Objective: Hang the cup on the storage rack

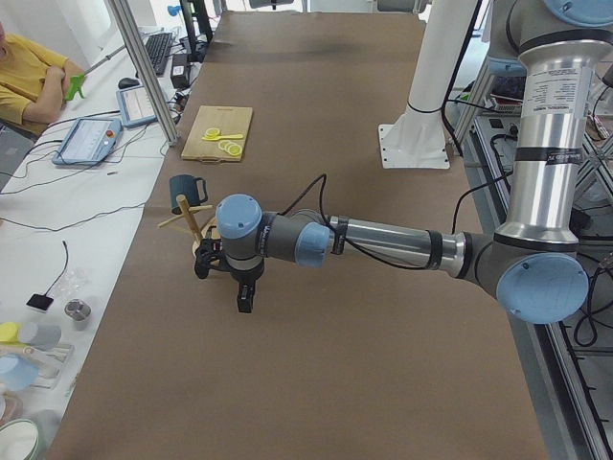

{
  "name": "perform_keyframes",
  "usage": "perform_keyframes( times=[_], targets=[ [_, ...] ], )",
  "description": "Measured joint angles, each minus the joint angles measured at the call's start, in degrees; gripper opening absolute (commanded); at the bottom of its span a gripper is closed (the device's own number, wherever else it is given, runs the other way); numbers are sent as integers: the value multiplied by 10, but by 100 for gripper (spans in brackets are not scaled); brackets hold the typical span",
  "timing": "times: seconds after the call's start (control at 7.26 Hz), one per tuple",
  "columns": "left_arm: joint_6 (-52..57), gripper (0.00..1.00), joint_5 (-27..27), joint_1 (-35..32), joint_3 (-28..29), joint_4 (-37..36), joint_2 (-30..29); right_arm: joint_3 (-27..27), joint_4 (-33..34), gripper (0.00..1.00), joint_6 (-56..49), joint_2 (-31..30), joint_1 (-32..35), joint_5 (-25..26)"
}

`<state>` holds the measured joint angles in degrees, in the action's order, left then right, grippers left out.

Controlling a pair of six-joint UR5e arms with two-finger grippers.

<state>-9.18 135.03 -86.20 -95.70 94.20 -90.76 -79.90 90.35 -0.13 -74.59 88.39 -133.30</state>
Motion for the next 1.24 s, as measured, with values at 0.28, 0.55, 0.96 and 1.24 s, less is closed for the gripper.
perform_keyframes(
  times=[0.28, 0.55, 0.96, 1.24],
  targets=[
    [12, 98, -12, 7, -10, 38, 27, -8, 11, 99, -9, 0, 12, -18],
    [13, 98, -14, 11, -1, 74, 35, -11, 12, 99, -11, -2, 16, -30],
    [16, 98, -12, 13, 5, 81, 36, -11, 11, 99, -18, -3, 20, -32],
    [12, 98, -8, 13, 8, 80, 35, -11, 12, 99, -36, -3, 18, -31]
  ],
)
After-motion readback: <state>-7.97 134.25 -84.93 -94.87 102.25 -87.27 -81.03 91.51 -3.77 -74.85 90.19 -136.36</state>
